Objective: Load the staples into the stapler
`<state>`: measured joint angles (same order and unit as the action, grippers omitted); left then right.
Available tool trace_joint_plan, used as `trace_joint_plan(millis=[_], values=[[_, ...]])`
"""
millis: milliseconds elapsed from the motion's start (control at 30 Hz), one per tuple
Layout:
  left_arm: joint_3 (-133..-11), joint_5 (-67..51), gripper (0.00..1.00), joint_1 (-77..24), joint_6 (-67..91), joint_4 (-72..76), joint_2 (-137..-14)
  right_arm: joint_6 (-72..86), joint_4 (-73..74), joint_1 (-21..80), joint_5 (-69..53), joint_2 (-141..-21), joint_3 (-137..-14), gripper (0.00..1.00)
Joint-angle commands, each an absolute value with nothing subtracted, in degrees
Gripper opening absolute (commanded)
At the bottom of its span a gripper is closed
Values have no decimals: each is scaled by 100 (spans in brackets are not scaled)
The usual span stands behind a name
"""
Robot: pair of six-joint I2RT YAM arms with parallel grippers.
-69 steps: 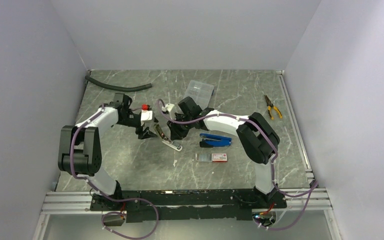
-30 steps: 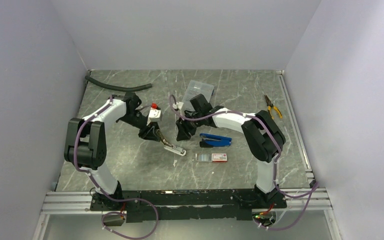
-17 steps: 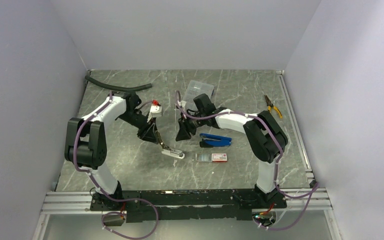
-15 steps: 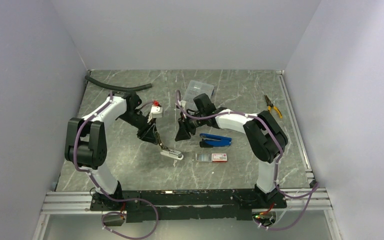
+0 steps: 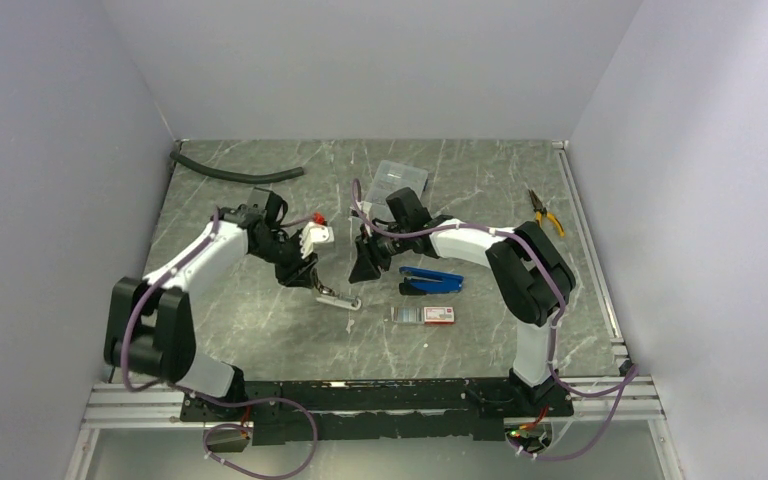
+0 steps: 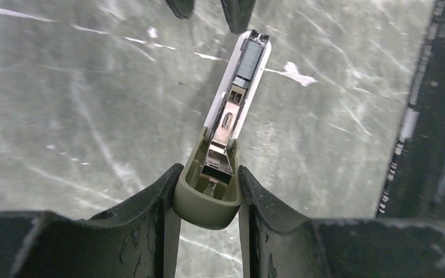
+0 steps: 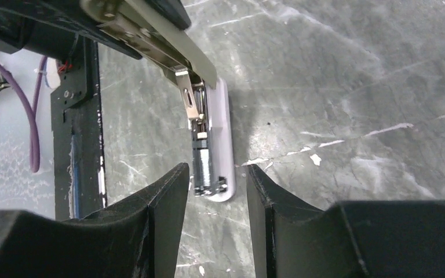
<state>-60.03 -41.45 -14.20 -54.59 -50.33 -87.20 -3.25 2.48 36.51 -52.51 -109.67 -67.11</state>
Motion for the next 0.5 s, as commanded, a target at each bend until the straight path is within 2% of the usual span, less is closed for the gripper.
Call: trace_joint_plan(millis=[0,467], values=[[-5529,-3358,3,-1644,-4733,-3351,-7844,-41,319,3666,-4774,-10871,-6956,45],[-4007,-3043,3,-1766,-5014,-1252,-6631,174,614,3665,-4249,-10710,-7308,45]])
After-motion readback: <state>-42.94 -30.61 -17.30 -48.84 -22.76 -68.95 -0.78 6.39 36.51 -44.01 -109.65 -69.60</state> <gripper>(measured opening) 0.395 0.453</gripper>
